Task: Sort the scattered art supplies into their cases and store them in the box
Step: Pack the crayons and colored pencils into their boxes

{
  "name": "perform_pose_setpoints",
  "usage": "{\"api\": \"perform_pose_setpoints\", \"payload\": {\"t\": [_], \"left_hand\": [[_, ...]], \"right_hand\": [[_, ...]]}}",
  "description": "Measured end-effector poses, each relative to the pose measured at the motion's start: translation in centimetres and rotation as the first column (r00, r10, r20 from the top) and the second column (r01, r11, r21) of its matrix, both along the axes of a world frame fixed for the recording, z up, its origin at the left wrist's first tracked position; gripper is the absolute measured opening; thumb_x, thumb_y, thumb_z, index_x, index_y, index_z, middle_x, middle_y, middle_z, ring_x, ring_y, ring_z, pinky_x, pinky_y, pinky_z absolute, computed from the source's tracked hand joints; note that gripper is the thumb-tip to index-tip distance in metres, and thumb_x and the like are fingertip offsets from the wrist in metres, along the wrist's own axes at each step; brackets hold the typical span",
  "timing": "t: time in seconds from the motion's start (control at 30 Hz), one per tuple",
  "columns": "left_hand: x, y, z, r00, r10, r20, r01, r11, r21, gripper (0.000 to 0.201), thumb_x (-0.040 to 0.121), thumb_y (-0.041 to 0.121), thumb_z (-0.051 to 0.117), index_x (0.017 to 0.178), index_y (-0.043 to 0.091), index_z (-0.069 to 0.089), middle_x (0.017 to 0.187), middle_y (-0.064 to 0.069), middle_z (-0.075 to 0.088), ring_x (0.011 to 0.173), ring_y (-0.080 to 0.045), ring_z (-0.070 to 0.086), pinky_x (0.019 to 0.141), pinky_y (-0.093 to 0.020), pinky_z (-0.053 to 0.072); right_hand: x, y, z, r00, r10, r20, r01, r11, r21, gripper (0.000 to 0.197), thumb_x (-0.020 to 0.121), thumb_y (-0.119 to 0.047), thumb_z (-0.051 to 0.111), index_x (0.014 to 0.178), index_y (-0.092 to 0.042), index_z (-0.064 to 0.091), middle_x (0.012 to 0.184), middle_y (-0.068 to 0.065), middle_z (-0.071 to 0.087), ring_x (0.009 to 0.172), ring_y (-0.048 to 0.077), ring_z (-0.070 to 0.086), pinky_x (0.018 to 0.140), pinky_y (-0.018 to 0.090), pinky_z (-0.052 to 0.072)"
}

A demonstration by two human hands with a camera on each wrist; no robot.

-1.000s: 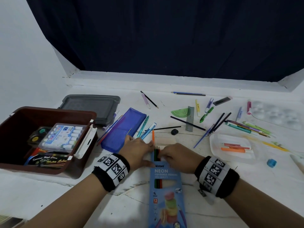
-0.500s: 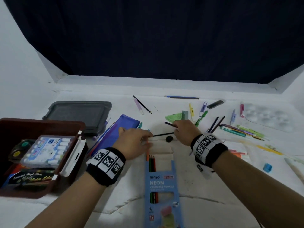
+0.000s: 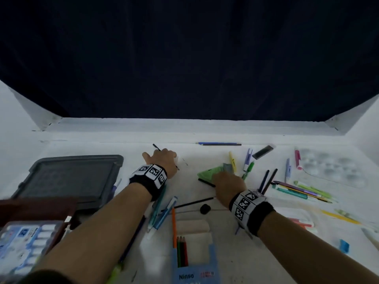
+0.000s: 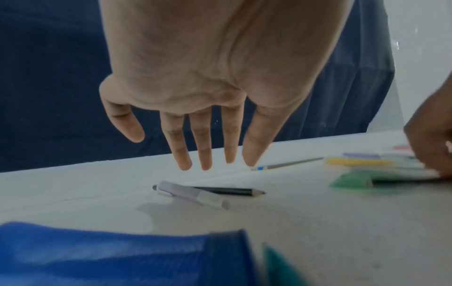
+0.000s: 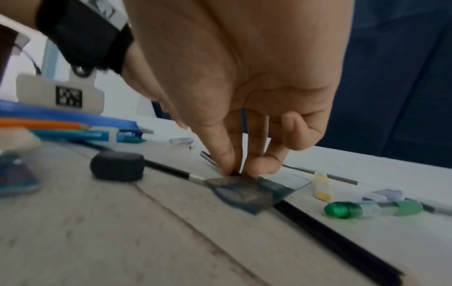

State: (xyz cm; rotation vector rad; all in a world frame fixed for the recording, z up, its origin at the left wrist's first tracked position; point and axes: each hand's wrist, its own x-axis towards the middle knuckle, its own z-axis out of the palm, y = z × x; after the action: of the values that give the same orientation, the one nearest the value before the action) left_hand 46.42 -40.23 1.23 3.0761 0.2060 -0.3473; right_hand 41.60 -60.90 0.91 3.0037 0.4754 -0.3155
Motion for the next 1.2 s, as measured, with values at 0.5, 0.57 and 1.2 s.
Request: {"api": "perform_pose_setpoints", "payload": {"t": [0.5,0.57,1.2], "left_hand": [[1.1,-1.8,-1.0,0.895,-0.444,-0.048,0.43,0.827,0.361,0.031,0.083,-0.003,0.05,0.094,0.023,0.061,0.097,0.004,0.063,0.095,-0.024,0.058,0.098,-0.051,0.025],[0.6,-1.8,-0.9,0.872,-0.488,-0.032,0.467,0.812,0.351,0.032,0.084,-0.005,0.046,0.098,0.024,0.054,0.099,0.002,0.057,0.097,-0.025,0.055,0.097,-0.051,0.025],[-10.8,-1.0,10.3,0.581,0.116,0.805,0.508,0.722,-0.47,0.042,0.101,0.018,0.053,0.135,0.039,0.038,0.094,0.011,0.065,0.093,-0.004,0.061,0.102,-0.046,0.036]], "right_hand": [[-1.5,0.1,2.6,0.95,-0.118,0.288,-0.052,0.852,0.52,0.006,0.1,-0.014,0.041,0.104,-0.017,0.038,0.089,0.001,0.057,0.069,0.026,0.053,0.055,0.033,0.04],[-2.0,0.2,3.4,0.938,-0.12,0.327,-0.086,0.83,0.551,0.004,0.102,-0.018,0.038,0.106,-0.018,0.039,0.089,-0.001,0.055,0.069,0.025,0.054,0.054,0.033,0.039],[-5.4,-2.6,6.9,0.979,-0.201,-0.044,0.081,0.179,0.981,0.02,0.083,0.004,0.067,0.096,-0.012,0.066,0.078,0.001,0.075,0.07,0.028,0.071,0.071,0.038,0.059]]}}
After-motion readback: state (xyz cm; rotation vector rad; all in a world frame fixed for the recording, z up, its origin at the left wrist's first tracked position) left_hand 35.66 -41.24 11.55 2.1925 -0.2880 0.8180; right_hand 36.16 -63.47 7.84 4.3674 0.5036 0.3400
